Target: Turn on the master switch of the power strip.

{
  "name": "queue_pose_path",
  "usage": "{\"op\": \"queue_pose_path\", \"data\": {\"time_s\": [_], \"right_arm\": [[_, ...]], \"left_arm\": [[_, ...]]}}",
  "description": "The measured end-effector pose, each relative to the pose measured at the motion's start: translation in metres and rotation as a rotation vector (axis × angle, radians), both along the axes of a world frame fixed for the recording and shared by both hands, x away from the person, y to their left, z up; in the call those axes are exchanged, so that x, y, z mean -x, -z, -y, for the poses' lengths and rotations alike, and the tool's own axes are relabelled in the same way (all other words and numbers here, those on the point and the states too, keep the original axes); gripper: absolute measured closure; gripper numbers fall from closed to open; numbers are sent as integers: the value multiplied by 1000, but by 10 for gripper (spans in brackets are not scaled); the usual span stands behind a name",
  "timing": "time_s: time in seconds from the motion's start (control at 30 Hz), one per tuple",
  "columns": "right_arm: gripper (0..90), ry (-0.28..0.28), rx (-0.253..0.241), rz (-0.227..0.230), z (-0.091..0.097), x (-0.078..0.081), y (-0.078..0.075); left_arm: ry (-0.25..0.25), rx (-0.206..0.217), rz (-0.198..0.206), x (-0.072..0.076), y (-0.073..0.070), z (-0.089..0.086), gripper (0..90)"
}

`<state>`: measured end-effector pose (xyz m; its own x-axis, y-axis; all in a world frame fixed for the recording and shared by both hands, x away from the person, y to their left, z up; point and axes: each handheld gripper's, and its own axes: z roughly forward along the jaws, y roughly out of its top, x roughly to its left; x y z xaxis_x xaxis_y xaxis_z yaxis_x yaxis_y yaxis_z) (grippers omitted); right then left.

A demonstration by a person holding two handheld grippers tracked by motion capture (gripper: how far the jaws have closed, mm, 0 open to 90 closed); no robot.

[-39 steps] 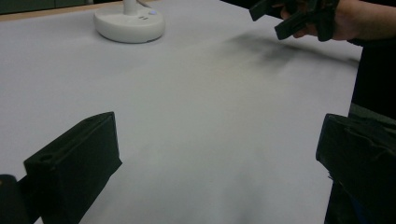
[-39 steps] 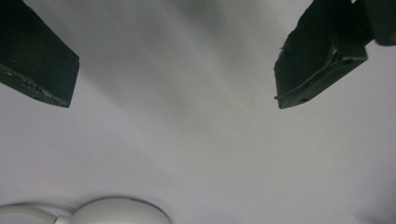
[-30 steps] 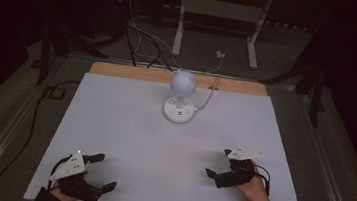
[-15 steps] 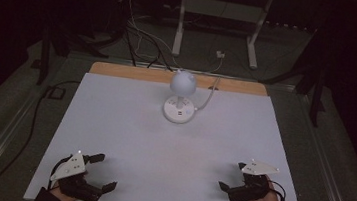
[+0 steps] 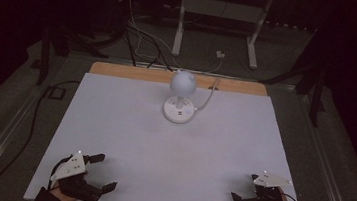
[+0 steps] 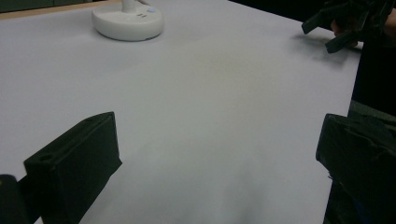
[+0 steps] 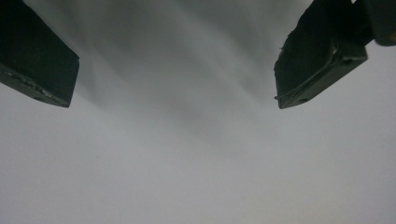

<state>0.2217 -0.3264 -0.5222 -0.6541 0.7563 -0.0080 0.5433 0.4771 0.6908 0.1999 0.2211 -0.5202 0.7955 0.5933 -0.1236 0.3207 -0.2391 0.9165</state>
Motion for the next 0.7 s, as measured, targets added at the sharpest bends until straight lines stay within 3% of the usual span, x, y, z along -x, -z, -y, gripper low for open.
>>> {"op": "queue_pose_path", "data": {"time_s": [0.27,0.7], "right_arm": [[0,12,36,18,6,3,0],[0,2,20,19,3,0,0]], "left_arm": [[2,-1,-4,-1,1,0,1],[3,-1,-8,-1,1,0,1]]}}
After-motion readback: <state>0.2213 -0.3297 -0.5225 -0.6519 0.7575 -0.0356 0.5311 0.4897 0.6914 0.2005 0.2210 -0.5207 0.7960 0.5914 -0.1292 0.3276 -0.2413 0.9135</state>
